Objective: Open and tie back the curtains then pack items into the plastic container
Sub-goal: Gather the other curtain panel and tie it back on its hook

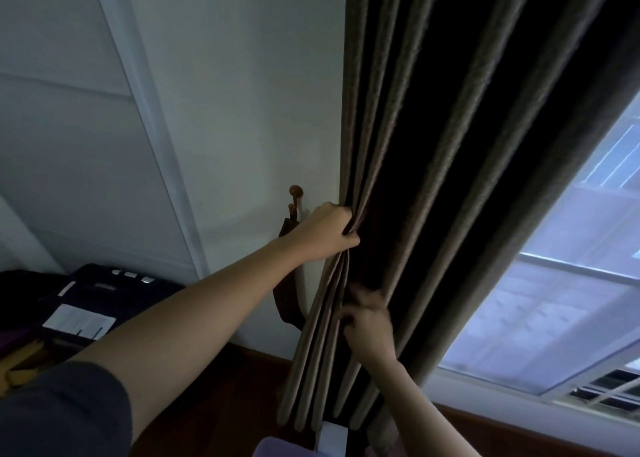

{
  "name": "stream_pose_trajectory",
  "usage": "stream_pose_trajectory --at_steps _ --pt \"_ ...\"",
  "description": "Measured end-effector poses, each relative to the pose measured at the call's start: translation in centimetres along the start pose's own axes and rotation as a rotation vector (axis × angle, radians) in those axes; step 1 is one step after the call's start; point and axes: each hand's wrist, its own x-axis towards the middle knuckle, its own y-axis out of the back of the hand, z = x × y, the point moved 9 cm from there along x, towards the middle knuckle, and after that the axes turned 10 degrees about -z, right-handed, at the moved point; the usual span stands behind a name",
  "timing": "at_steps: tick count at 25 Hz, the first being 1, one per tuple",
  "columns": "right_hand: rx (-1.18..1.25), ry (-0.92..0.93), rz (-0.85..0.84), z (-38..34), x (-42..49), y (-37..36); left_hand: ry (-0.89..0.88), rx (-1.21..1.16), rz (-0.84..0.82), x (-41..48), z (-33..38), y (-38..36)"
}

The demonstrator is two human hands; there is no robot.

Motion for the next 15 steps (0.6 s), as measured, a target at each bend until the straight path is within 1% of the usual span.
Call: stream_pose_trajectory --at_steps 2,3,4,6,7,9,10,11,12,13,14,15 --pt "0.158 -0.112 0.533 1.2 -2.1 6.1 -0.023 0.002 -0.001 -0.3 -0.2 0.0" --pt "0.264 -0.153 0.701 1.7 -2.5 8.3 -0.041 -0.001 0.012 -0.5 -0.4 -0.2" --pt "0.372 -0.176 0.742 2.1 -1.8 9.8 -0.058 -0.013 0.043 -0.7 -0.7 -0.3" --pt "0.541 -0.212 0.632 2.4 0.8 11.2 -0.125 -0.110 0.170 -1.9 -0.8 -0.3" --pt "0.550 -0.235 0.551 2.7 1.8 11.3 -0.167 -0.215 0.264 -2.8 -0.9 -0.2" --pt "0.425 -0.262 0.402 3.0 2.6 11.0 -0.192 -0.427 0.446 -4.4 -1.6 -0.1" --pt "0.344 -0.267 0.345 3.1 2.6 10.3 -0.155 -0.528 0.503 -4.8 -2.4 -0.3" --pt "0.291 -0.266 0.291 3.5 2.6 9.2 -0.096 -0.620 0.514 -4.8 -3.0 -0.3" --pt "0.262 -0.264 0.234 3.7 2.5 7.9 -0.034 -0.668 0.468 -4.4 -3.3 -0.3" --pt "0.243 -0.258 0.176 3.8 2.4 6.5 0.005 -0.633 0.394 -3.8 -3.1 -0.1" --pt "0.226 -0.249 0.123 3.8 2.2 5.2 0.018 -0.491 0.311 -3.0 -2.4 0.3" --pt "0.219 -0.229 0.086 3.6 2.1 4.1 0.004 -0.300 0.230 -2.3 -1.3 0.7"
